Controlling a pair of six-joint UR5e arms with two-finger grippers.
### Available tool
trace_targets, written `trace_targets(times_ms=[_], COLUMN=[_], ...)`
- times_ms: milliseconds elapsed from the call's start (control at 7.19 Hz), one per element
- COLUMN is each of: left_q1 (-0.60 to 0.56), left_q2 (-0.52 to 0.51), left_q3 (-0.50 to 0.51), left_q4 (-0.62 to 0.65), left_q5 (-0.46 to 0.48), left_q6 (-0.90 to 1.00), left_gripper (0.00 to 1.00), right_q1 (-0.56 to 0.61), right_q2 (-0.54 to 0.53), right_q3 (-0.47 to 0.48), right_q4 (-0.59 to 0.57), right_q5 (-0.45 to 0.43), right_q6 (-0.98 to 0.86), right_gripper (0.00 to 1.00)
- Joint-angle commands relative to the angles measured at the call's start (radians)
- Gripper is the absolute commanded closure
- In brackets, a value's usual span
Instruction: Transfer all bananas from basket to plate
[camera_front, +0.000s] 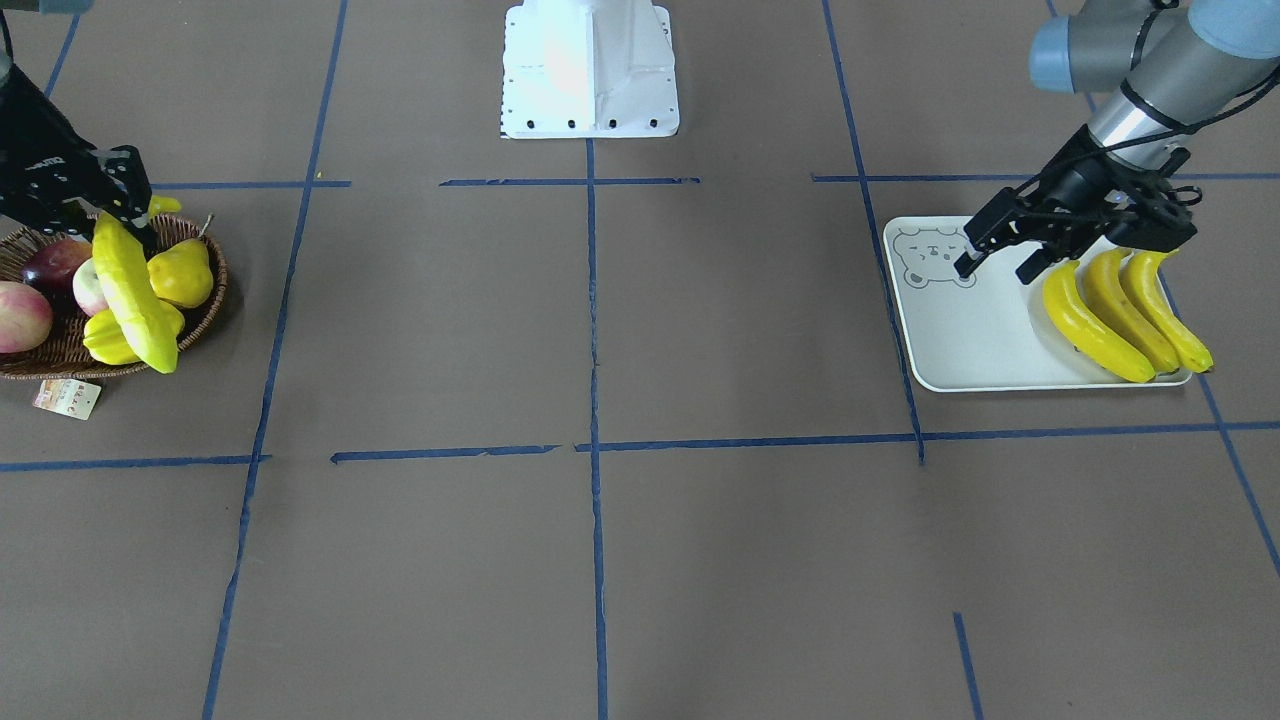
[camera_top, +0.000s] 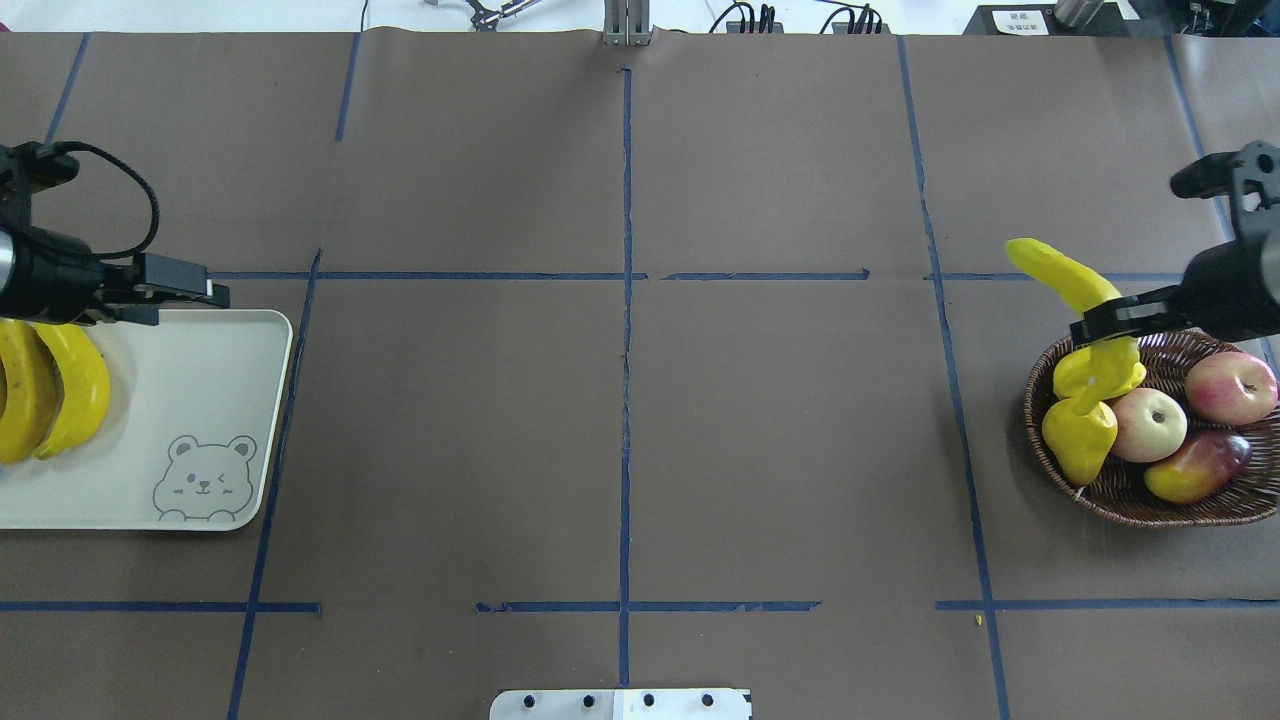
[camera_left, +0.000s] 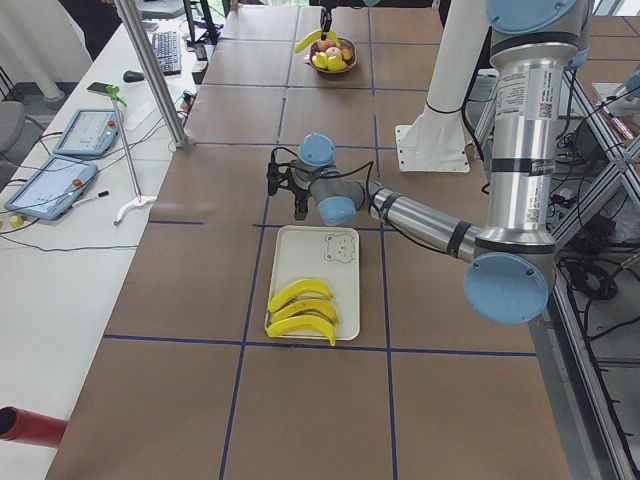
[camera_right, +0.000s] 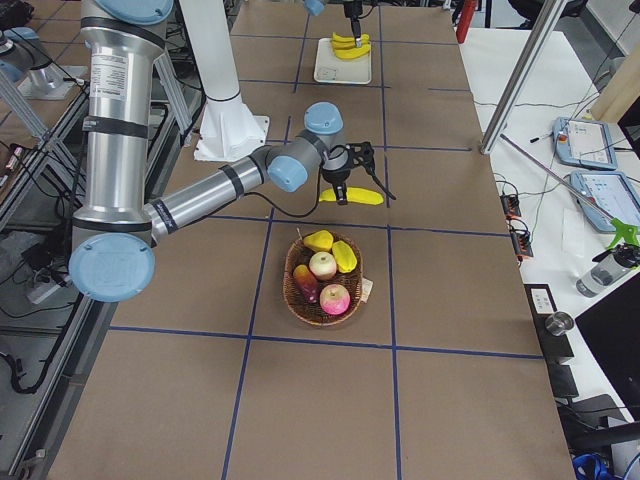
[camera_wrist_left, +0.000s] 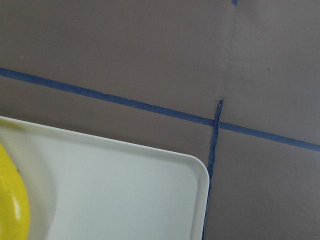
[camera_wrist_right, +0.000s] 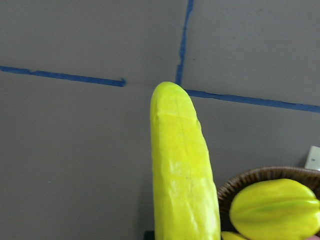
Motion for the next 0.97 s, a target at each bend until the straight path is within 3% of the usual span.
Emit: trace_targets(times_ms=[0, 556, 834], left_q1=[0.039, 0.143, 0.154], left_q2=[-0.16, -0.318, -0.413], left_q3=[0.021, 0.034, 0.042], left_q4=[-0.002, 0.015, 0.15], left_q5=[0.0, 0.003, 0.003], left_q6=[-0.144, -0.466, -0.63], left_gripper=[0.0, 0.0, 0.0], right_q1=[-0.115, -0.365, -0.487], right_q2=[0.181, 0.425, 0.497], right_q3=[-0.035, -0.061, -0.061], right_q4=[-0.02, -0.008, -0.007], right_q5=[-0.025, -0.285, -0.472], right_q6=[0.142, 0.49, 0.578], right_gripper=[0.95, 0.94, 0.94])
